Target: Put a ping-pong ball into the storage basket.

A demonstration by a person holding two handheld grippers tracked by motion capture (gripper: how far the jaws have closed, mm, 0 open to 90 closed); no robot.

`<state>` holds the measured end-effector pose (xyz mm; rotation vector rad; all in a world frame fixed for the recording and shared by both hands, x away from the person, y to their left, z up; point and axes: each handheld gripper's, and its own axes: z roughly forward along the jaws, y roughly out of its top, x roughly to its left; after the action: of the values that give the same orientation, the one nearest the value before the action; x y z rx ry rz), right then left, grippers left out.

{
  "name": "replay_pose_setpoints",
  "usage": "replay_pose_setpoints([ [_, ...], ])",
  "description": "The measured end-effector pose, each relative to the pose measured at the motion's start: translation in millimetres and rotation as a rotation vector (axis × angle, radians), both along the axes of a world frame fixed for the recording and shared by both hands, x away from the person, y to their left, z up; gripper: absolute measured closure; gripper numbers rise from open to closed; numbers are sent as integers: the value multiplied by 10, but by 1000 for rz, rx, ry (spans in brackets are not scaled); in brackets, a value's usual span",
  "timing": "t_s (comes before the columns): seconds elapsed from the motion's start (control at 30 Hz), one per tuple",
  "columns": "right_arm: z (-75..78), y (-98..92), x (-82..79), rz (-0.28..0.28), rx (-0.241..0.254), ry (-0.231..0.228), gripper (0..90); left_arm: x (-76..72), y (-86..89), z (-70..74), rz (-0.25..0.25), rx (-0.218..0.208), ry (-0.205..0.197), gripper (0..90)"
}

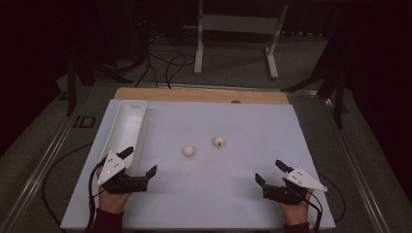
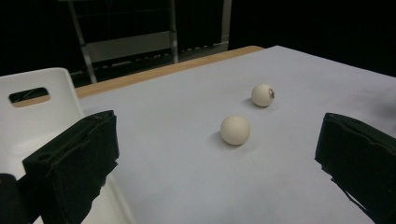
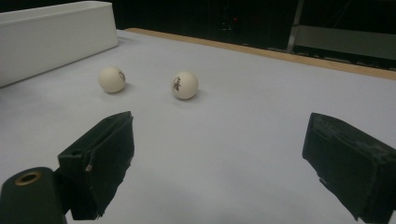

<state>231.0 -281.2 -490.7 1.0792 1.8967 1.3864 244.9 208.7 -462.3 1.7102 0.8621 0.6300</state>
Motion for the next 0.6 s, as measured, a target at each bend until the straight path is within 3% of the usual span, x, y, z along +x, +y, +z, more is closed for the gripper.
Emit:
replay_pose_setpoints([
  [0.3, -2, -18, -15, -16, 9, -3, 88, 38, -24, 27, 4, -1, 6, 4],
  [0.6, -4, 12, -6, 5, 4, -6, 88, 29, 6, 91, 32, -12, 8, 3],
])
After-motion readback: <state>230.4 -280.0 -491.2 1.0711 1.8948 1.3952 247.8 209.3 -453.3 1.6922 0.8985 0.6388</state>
